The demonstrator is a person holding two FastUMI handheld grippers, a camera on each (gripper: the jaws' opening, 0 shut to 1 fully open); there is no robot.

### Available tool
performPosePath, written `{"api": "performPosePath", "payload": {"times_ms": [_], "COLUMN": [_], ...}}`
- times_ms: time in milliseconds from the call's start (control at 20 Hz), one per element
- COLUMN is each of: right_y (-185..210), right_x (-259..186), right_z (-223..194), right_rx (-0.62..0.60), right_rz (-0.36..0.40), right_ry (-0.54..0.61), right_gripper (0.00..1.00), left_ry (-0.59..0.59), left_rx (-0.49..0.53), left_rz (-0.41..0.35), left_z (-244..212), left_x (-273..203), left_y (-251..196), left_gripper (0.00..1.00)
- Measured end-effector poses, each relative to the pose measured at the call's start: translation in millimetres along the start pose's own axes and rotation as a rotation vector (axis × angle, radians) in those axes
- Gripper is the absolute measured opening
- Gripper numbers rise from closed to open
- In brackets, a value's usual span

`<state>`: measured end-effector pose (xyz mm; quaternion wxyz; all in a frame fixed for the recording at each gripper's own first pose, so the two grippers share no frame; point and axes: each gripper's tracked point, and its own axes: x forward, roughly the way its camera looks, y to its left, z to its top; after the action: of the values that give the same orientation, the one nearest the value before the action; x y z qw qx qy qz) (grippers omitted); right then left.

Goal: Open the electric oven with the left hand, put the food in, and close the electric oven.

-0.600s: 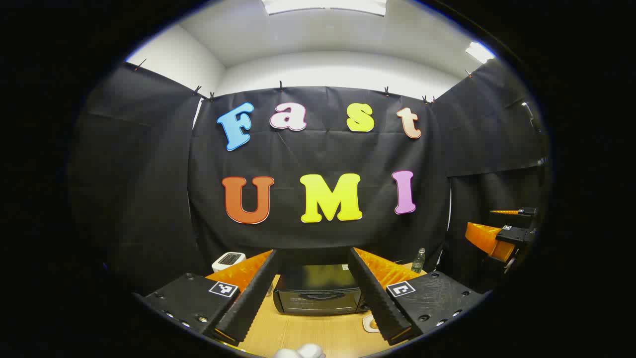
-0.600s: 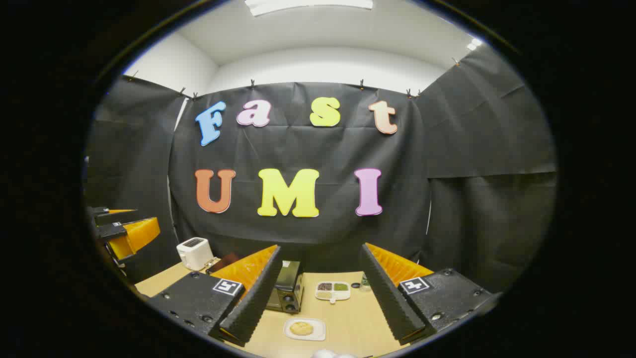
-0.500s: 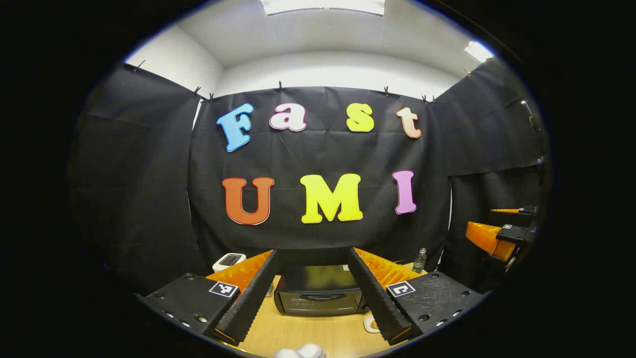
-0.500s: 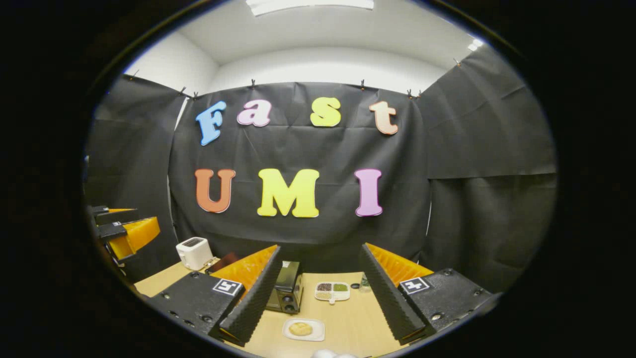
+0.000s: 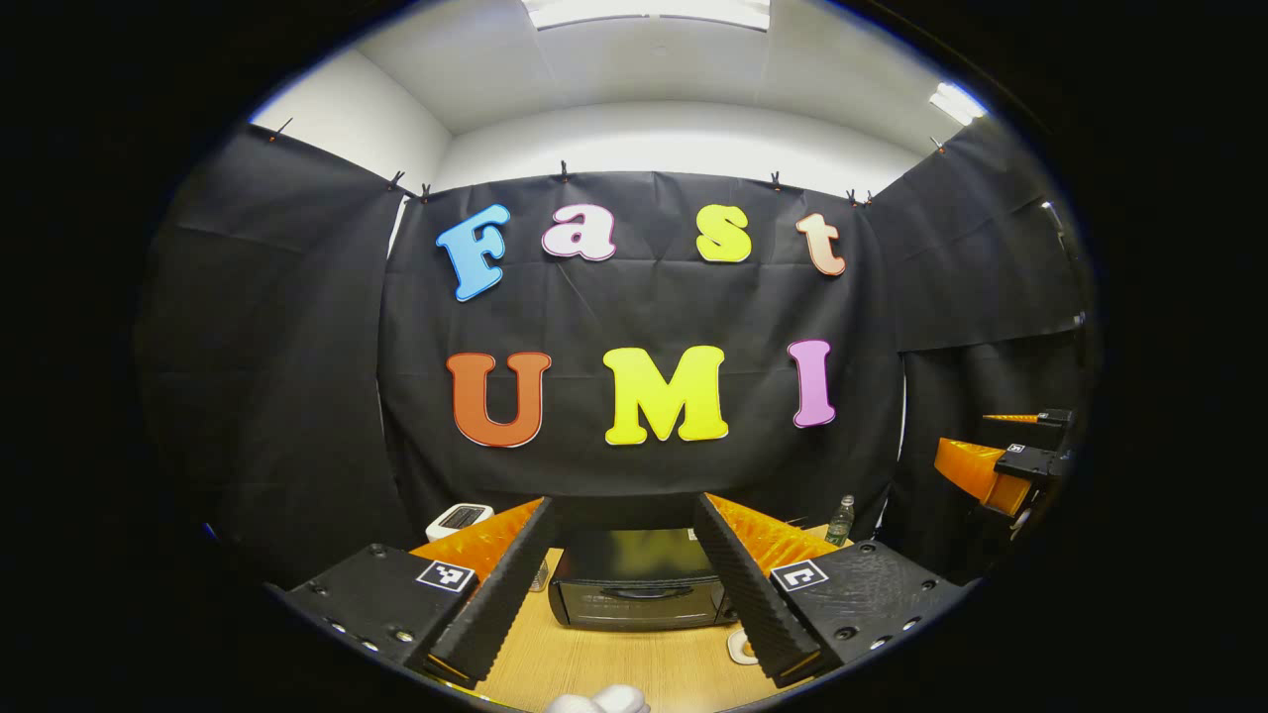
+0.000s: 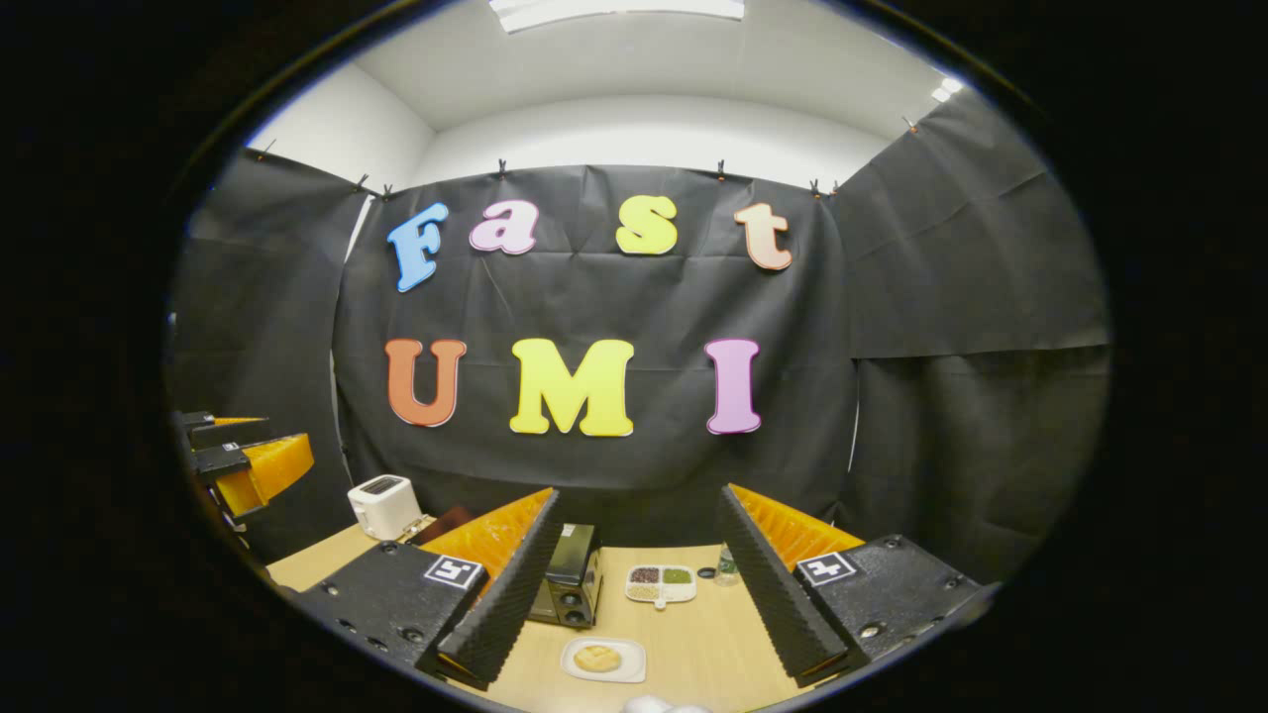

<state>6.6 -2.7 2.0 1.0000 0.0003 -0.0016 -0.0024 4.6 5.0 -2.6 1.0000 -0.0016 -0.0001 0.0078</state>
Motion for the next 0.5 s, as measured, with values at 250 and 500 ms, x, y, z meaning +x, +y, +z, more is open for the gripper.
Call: {"api": "performPosePath", "payload": {"times_ms": [250,500], "right_y": [-1,-7], "right_x": [0,3], "right_z": [-2,-3], "right_rx": [0.002,0.008], "right_rz": [-0.003,-0.013], "right_ry": [0.001,-0.002], "right_gripper": [0.96,0.96], "left_ry": [0.005,0.0], "left_rx": [-0.001,0.014], "left_rz": [0.006,0.014], "left_z": [-3,-17], "left_x": [3,10], "left_y": [2,1], "left_gripper": [0.93,0.93]}}
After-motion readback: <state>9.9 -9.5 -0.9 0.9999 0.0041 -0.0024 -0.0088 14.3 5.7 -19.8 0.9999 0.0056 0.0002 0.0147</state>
